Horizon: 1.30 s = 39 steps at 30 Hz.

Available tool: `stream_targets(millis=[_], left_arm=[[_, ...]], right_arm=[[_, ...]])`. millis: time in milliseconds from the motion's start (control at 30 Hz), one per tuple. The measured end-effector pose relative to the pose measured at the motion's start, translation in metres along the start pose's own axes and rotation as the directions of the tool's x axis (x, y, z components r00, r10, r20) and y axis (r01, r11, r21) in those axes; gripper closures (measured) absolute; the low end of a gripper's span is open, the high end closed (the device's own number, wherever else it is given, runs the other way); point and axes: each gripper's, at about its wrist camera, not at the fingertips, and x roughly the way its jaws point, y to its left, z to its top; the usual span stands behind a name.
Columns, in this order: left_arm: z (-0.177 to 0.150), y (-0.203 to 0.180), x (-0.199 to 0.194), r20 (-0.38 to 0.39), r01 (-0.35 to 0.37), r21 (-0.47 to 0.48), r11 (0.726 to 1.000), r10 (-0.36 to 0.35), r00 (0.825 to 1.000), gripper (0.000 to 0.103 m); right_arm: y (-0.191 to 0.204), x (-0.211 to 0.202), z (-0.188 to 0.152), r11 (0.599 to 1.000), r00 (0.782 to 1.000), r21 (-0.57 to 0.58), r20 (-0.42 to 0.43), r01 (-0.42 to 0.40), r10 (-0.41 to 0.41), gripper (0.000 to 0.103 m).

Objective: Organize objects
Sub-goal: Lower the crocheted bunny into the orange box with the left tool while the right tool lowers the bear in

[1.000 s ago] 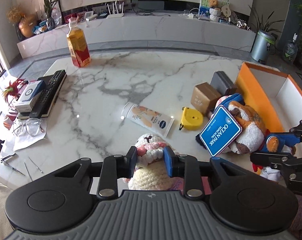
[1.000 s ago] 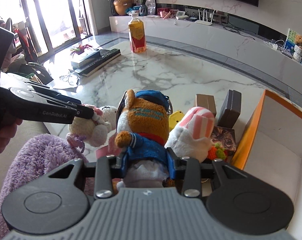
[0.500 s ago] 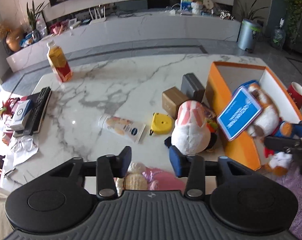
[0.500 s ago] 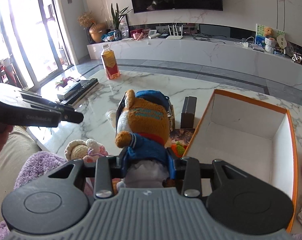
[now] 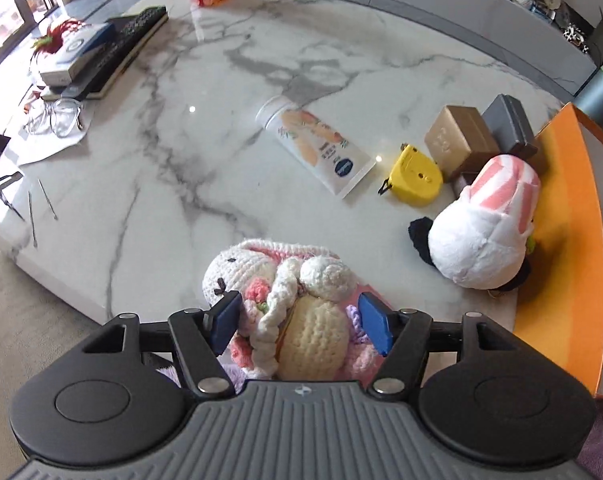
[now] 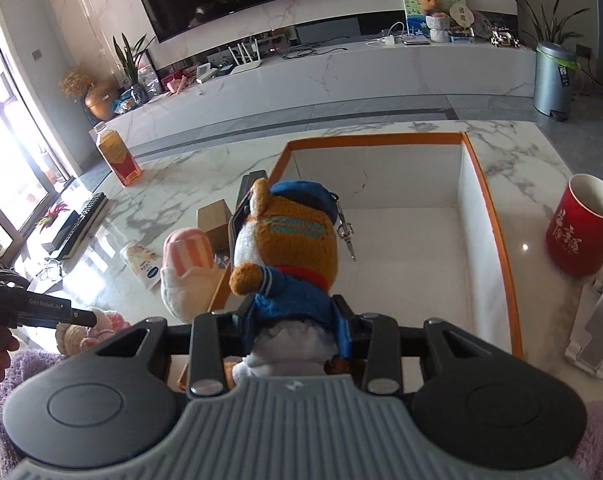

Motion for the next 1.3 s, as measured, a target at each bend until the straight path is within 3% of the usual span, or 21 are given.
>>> stream_targets(millis=[100, 167, 233, 400, 500, 567, 667, 800, 900, 967, 1100, 1167, 1300], left_arm=[[-0.002, 0.0, 0.009, -0.048, -0.017, 0.016, 1.0, 0.017, 0.999, 0.023], [-0.004, 0.001, 0.016, -0.085, 0.012, 0.021, 1.0, -0.011, 0.996, 0.026], [-0.006, 0.003, 0.013, -0.057, 0.013, 0.028, 1.0, -0.011, 0.998, 0.033], [-0.017, -0.011, -0.011, 0.096, 0.003, 0.129, 0.992, -0.015, 0.995, 0.038], [-0.023, -0.028, -0.037, 0.223, 0.003, 0.207, 0.978, -0.05, 0.974, 0.038], [-0.026, -0.044, -0.059, 0.298, 0.027, 0.285, 0.958, -0.115, 0.948, 0.038], [-0.03, -0.078, -0.087, 0.336, 0.089, 0.417, 0.905, -0.244, 0.91, 0.038], [-0.045, -0.137, -0.105, 0.337, 0.108, 0.618, 0.778, -0.387, 0.859, 0.038], [-0.053, -0.177, -0.103, 0.306, 0.09, 0.728, 0.68, -0.44, 0.844, 0.038], [-0.056, -0.198, -0.097, 0.267, 0.085, 0.781, 0.619, -0.454, 0.85, 0.038], [-0.07, -0.233, -0.076, 0.202, 0.023, 0.887, 0.461, -0.432, 0.879, 0.038], [-0.075, -0.243, -0.067, 0.185, 0.001, 0.906, 0.423, -0.398, 0.899, 0.038], [-0.067, -0.252, -0.048, 0.111, 0.038, 0.915, 0.401, -0.34, 0.934, 0.037]], right_arm=[[-0.003, 0.007, -0.002, 1.0, 1.0, 0.007, -0.016, 0.005, -0.005, 0.063], [-0.003, 0.013, -0.002, 1.0, 1.0, 0.008, -0.028, 0.006, -0.005, 0.063], [-0.004, 0.017, -0.004, 1.0, 0.999, 0.007, -0.036, 0.008, -0.008, 0.063], [-0.01, 0.027, -0.005, 1.0, 0.998, 0.016, -0.059, 0.016, -0.015, 0.063], [-0.018, 0.033, -0.006, 0.999, 0.997, 0.049, -0.08, 0.018, -0.014, 0.063], [-0.024, 0.037, -0.006, 0.997, 0.995, 0.078, -0.096, 0.019, -0.012, 0.063], [-0.033, 0.04, -0.005, 0.993, 0.993, 0.119, -0.114, 0.026, -0.013, 0.063], [-0.043, 0.037, -0.005, 0.984, 0.993, 0.174, -0.116, 0.029, -0.008, 0.063], [-0.052, 0.033, -0.006, 0.974, 0.993, 0.223, -0.121, 0.03, -0.003, 0.063], [-0.057, 0.032, -0.007, 0.968, 0.992, 0.249, -0.128, 0.034, -0.002, 0.063], [-0.063, 0.029, -0.01, 0.964, 0.991, 0.263, -0.134, 0.042, -0.007, 0.063], [-0.064, 0.029, -0.011, 0.964, 0.991, 0.262, -0.135, 0.049, -0.013, 0.063], [-0.063, 0.034, -0.012, 0.967, 0.987, 0.25, -0.159, 0.051, -0.011, 0.063]])
